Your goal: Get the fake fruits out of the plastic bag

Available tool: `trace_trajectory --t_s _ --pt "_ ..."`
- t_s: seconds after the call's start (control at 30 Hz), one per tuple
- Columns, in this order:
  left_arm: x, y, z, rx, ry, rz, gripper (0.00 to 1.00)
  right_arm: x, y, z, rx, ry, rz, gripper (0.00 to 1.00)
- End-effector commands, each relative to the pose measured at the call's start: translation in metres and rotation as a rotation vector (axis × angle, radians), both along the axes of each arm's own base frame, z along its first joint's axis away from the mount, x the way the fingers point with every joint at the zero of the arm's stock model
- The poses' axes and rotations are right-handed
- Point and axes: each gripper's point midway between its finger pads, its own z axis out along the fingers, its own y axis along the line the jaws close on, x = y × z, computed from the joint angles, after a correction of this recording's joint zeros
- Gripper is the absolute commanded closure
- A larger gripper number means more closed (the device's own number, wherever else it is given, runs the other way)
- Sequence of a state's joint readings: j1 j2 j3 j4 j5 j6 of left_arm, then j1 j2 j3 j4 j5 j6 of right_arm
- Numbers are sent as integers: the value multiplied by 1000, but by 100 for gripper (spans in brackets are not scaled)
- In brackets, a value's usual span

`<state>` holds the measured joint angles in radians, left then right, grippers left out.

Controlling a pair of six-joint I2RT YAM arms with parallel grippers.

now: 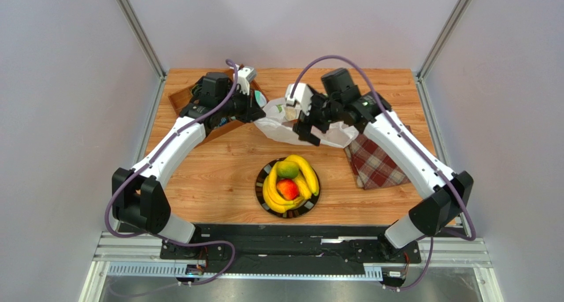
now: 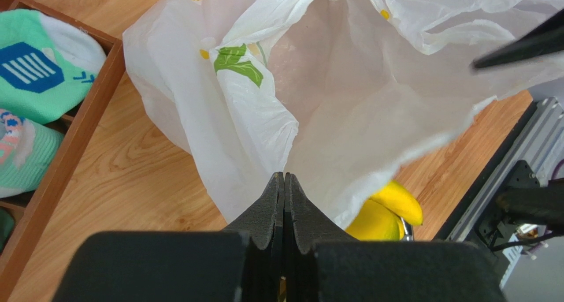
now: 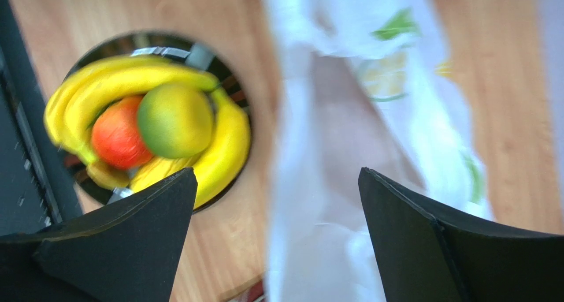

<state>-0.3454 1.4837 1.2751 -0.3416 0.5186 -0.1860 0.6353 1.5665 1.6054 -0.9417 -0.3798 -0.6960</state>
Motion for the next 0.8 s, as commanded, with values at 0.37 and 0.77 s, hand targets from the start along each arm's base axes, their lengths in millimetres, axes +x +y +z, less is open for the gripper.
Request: trace_trajectory --t_s 0.37,0.77 --pt "-20 -1 1 10 -33 -93 100 101 -9 -63 -23 87 -290 44" --pt "-59 9 -50 132 12 -118 100 42 -104 -155 -301 238 -535 51"
